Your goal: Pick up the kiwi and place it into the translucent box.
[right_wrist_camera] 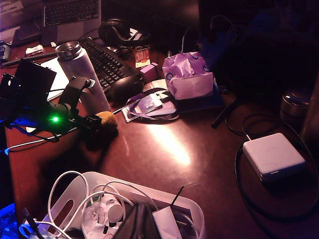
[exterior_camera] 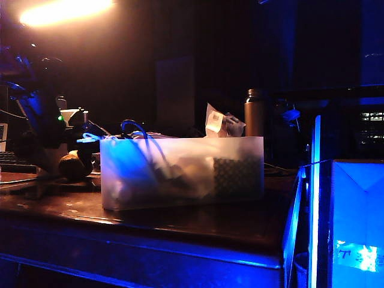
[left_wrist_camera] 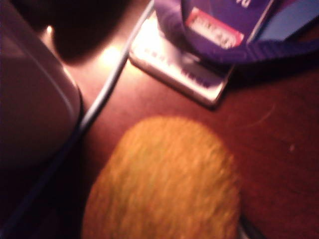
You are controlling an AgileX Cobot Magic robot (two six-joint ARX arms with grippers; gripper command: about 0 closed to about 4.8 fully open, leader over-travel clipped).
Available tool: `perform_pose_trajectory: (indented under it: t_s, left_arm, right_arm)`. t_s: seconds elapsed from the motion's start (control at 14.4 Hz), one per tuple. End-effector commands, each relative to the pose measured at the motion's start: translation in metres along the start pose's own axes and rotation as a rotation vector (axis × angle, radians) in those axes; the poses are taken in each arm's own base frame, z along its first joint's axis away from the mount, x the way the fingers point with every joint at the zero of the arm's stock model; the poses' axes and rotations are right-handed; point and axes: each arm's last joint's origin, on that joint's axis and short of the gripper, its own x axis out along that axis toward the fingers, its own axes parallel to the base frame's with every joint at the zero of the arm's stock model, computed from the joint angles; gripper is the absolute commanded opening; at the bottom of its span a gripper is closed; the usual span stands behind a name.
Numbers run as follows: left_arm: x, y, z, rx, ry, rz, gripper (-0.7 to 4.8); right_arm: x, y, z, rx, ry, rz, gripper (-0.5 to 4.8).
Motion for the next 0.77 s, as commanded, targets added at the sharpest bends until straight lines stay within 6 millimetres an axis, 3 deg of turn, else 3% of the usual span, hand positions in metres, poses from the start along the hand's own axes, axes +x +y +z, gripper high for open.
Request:
perform_pose_trajectory:
  t_s: [0.07,0.14,0.21,0.56,0.77]
  left_arm:
    - [-0.002,-0.003,0.004,0.01,-0.023,-0.002,4.23]
    - [-0.002,-0.003,0.004,0.011,-0.022,-0.008,3.49]
    - [-0.002,-0.004,0.004,0.012,-0.022,-0.014,3.28]
    - [-0.004,-0.007,0.005,0.016,-0.027,-0.053,3.27]
    - [-0.025,-0.022,0.017,0.036,-0.077,-0.151,3.27]
  right_arm:
    - [-0.001,0.001,0.004,-0.009,-0.028,0.009,-0.01]
    - [-0.001,0.001,0.004,-0.01,-0.028,0.009,-0.01]
    - [-0.001,0.001,0.004,-0.01,-0.028,0.009,-0.01]
    - [-0.001,0.001,0.004,-0.01,-0.028,0.009,-0.01]
    - [0.0,0.001,0.004,-0.009,-0.025,0.004,-0.01]
